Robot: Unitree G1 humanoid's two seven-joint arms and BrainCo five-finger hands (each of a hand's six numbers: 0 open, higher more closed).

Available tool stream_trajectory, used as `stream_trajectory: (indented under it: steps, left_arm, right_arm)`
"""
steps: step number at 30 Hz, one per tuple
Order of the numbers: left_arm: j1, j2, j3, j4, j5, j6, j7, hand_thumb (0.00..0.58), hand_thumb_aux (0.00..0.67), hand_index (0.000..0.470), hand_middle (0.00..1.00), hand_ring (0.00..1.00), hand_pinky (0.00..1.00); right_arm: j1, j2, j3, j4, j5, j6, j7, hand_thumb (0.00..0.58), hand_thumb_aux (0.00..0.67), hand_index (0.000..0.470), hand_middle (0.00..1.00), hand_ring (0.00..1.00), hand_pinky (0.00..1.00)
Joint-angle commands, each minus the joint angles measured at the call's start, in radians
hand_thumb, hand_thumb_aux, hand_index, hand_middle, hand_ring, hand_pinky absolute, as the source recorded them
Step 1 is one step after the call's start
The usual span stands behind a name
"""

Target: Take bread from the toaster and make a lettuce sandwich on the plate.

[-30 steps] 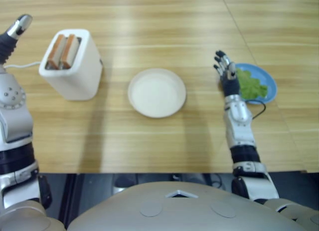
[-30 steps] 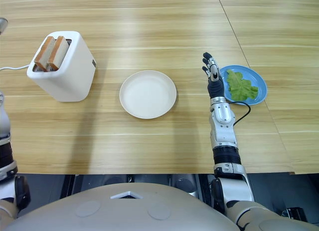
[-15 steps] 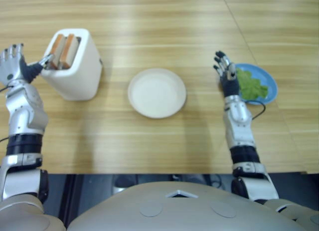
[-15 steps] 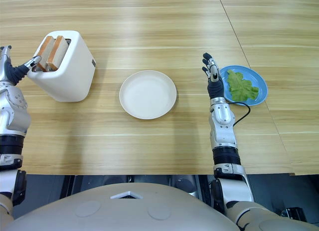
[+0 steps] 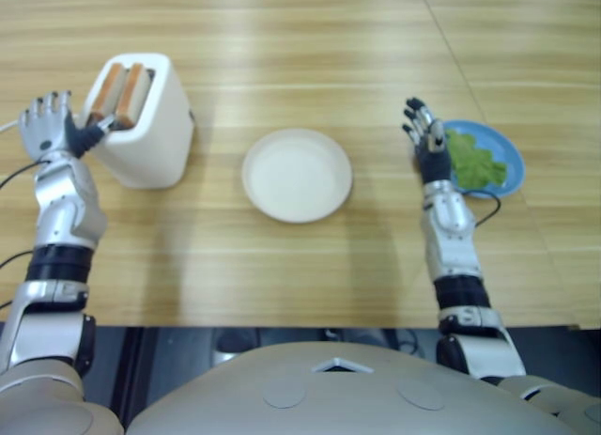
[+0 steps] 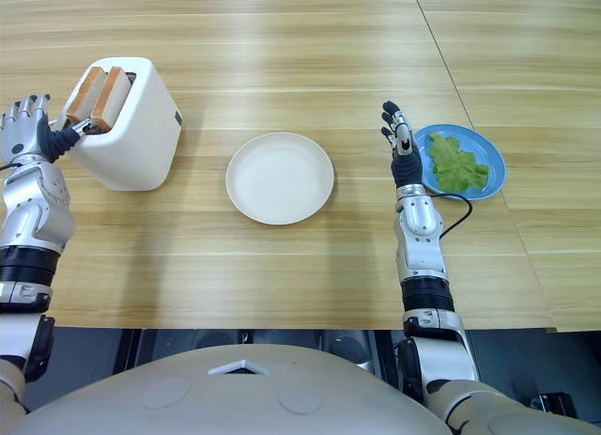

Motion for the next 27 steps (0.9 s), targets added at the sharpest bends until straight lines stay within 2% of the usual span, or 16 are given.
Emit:
stream_trajectory:
  steps: [1,2,3,20,24,27]
  left_arm:
    - [0.004,0.000,-0.004,0.011,-0.021,0.000,0.015,0.168,0.105,0.072,0.00,0.00,0.00]
    - [0.004,0.000,0.003,-0.003,-0.025,-0.003,0.029,0.498,0.418,0.287,0.00,0.00,0.00]
    - [0.005,-0.004,0.012,-0.015,-0.033,-0.012,0.046,0.580,0.670,0.460,1.00,1.00,1.00]
    - [0.036,-0.003,0.104,-0.217,-0.076,-0.075,0.239,0.580,0.670,0.460,1.00,1.00,1.00]
    - [0.064,-0.037,0.239,-0.375,-0.187,-0.194,0.317,0.580,0.670,0.460,1.00,1.00,1.00]
    - [0.039,-0.105,0.311,-0.402,-0.440,-0.351,0.208,0.580,0.670,0.460,1.00,1.00,1.00]
  right_arm:
    - [0.009,-0.001,-0.007,-0.019,0.001,0.016,-0.001,0.000,0.000,0.000,0.00,0.00,0.00]
    - [0.008,-0.002,-0.007,-0.017,0.001,0.015,0.000,0.000,0.000,0.000,0.00,0.00,0.00]
    - [0.008,-0.002,-0.007,-0.015,0.001,0.015,0.000,0.000,0.000,0.000,0.00,0.00,0.00]
    - [0.001,0.001,0.003,0.001,-0.009,0.019,-0.001,0.000,0.000,0.000,0.00,0.00,0.00]
    - [-0.002,0.003,0.007,0.007,-0.012,0.020,-0.001,0.000,0.000,0.000,0.00,0.00,0.00]
    - [-0.008,0.007,0.010,0.017,-0.016,0.019,-0.003,0.000,0.000,0.000,0.00,0.00,0.00]
